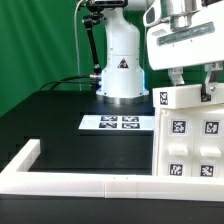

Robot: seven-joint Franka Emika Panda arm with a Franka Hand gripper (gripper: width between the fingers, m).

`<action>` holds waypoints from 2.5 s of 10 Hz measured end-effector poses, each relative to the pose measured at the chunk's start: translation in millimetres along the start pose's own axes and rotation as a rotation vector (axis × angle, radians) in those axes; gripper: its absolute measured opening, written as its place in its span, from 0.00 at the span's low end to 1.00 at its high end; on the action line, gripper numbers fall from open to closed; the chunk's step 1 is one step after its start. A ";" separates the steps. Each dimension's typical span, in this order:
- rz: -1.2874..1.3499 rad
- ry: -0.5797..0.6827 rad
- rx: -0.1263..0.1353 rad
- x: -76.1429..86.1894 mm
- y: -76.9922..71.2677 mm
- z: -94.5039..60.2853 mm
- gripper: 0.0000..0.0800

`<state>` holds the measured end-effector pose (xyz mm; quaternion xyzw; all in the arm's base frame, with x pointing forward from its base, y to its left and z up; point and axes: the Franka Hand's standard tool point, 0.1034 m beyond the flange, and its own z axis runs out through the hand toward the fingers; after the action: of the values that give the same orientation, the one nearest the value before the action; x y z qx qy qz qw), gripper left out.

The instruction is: Assemble cabinet

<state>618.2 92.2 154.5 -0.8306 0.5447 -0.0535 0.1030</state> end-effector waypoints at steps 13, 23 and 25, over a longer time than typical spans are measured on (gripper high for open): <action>1.033 -0.129 0.085 -4.9 -4.4 3.8 0.70; 0.948 -0.166 0.117 -13.0 -3.0 -18.6 1.00; 0.733 -0.170 0.074 -15.4 -2.8 -18.9 1.00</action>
Offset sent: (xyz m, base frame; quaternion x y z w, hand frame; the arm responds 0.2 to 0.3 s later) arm 0.0000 0.0000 0.0000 0.0000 0.0000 0.1296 0.9916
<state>610.7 105.2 173.9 -0.5776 0.7930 0.0365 0.1903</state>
